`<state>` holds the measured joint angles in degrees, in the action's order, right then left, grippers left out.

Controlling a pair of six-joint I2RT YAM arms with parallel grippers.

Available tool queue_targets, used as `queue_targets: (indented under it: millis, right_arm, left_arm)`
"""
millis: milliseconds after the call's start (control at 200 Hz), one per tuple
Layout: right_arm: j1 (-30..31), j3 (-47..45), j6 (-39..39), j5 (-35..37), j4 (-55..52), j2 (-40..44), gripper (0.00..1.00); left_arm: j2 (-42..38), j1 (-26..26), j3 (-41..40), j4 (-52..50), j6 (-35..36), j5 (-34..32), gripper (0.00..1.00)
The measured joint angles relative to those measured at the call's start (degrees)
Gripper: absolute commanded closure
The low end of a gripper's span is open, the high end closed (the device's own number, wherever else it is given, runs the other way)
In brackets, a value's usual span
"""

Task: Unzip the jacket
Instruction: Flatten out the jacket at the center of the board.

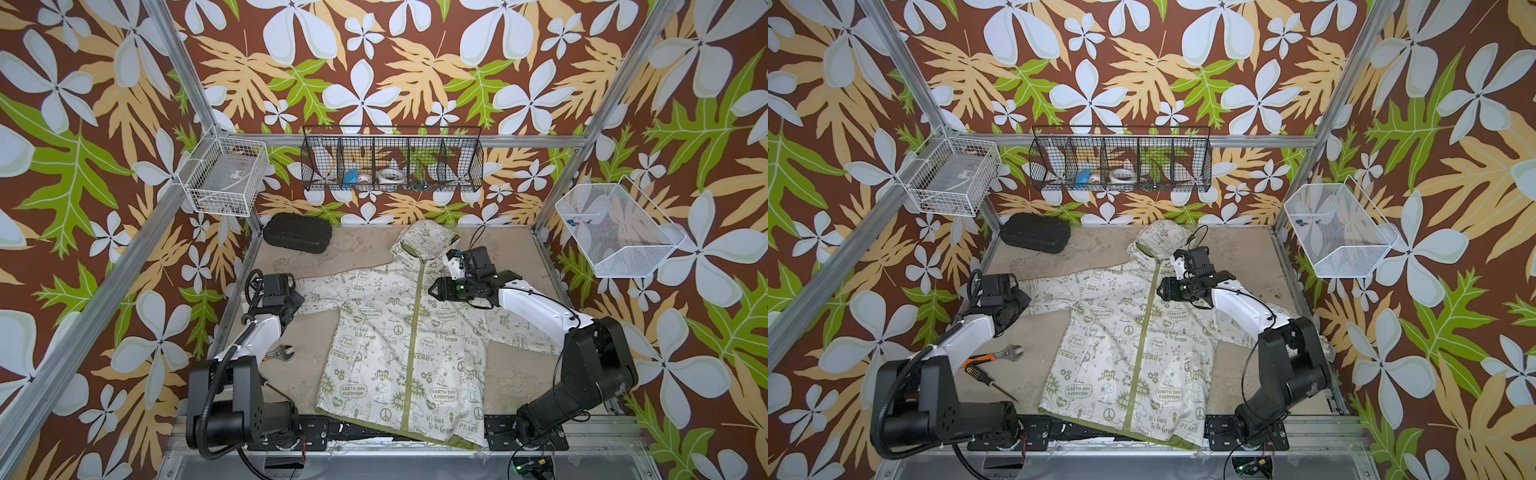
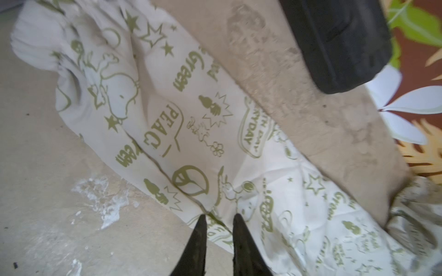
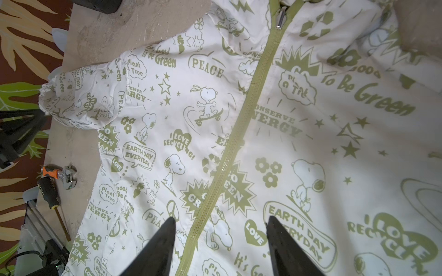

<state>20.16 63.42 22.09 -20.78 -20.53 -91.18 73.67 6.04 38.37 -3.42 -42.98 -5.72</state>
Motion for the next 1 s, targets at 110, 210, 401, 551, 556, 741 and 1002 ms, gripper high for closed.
queue_targets:
  millis: [110,210,401,551,556,741,1002]
  right_arm:
    - [0.0,-1.9,0.0,1.6,-0.1,0.4,0.36]
    - [-0.4,-4.1,0.5,1.9,-0.2,-0.2,0.33]
    - [-1.5,-2.1,1.9,1.2,0.4,-4.3,0.29]
    - [-1.9,4.7,2.1,1.1,2.5,-10.3,0.28]
    - [-2.0,5.1,2.0,1.1,2.6,-10.7,0.28]
    - [-5.0,16.0,1.4,1.4,3.3,-20.0,0.29]
    - [-8.7,28.0,-1.6,-0.2,1.6,-28.4,0.34]
  left_arm:
    - [-8.2,0.0,-3.8,4.0,1.4,0.1,0.86]
    - [-12.3,0.0,-5.2,5.1,2.8,-0.3,0.61]
    - [-6.3,-0.2,1.2,2.8,6.7,3.0,0.29]
    - [0.6,-6.1,9.0,1.5,13.2,8.2,0.19]
    - [0.8,-6.4,9.3,1.5,13.4,8.3,0.18]
    - [11.5,-15.5,23.1,-0.1,23.3,13.8,0.07]
    - [33.3,-24.4,48.0,-8.2,37.0,21.1,0.09]
